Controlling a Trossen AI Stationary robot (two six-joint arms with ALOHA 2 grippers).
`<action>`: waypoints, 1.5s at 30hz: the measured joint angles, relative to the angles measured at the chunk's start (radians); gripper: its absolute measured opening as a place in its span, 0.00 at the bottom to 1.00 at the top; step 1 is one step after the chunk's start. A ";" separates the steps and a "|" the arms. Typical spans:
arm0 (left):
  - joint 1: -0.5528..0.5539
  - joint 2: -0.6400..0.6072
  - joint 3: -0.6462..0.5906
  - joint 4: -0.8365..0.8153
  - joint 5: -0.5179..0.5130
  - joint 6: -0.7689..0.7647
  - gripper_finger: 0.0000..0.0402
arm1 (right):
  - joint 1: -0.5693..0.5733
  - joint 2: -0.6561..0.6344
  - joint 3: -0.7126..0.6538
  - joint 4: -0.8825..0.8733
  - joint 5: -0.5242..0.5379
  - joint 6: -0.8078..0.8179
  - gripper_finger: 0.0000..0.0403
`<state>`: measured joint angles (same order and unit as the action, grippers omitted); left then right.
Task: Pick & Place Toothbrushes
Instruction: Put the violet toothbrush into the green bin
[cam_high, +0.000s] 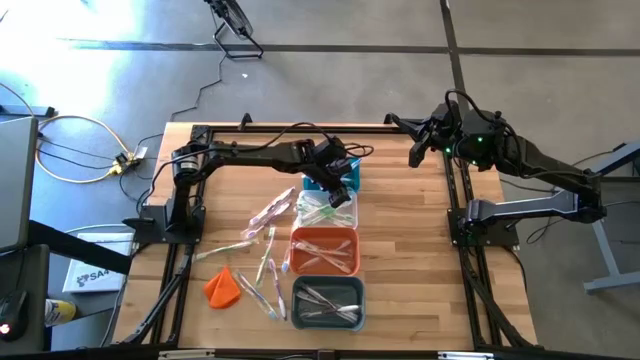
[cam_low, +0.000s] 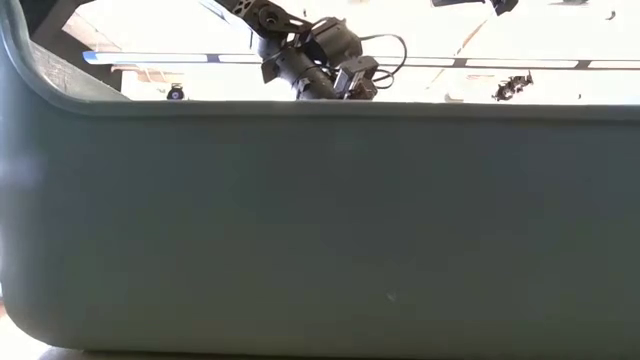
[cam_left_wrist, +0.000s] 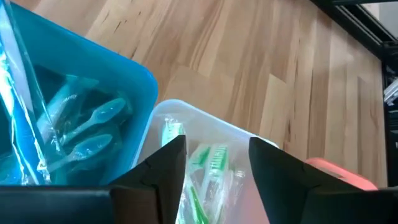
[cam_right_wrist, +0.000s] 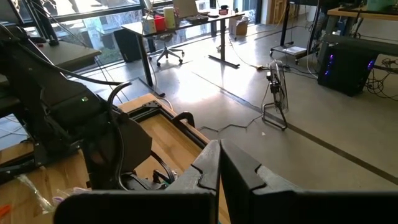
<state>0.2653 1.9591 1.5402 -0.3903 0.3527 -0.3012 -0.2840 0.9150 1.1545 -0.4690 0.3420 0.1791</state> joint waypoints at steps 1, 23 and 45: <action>0.000 0.000 0.000 0.005 0.000 0.000 0.44 | 0.000 0.000 0.000 0.000 0.000 0.000 0.01; 0.003 -0.039 -0.001 0.093 0.092 -0.029 0.45 | 0.000 0.000 0.000 0.000 0.000 0.000 0.01; 0.073 -0.294 0.000 0.048 -0.019 0.121 0.12 | 0.000 0.000 0.000 0.001 0.000 0.000 0.01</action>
<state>0.3379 1.6651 1.5398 -0.3418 0.3342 -0.1800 -0.2836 0.9153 1.1545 -0.4679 0.3420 0.1787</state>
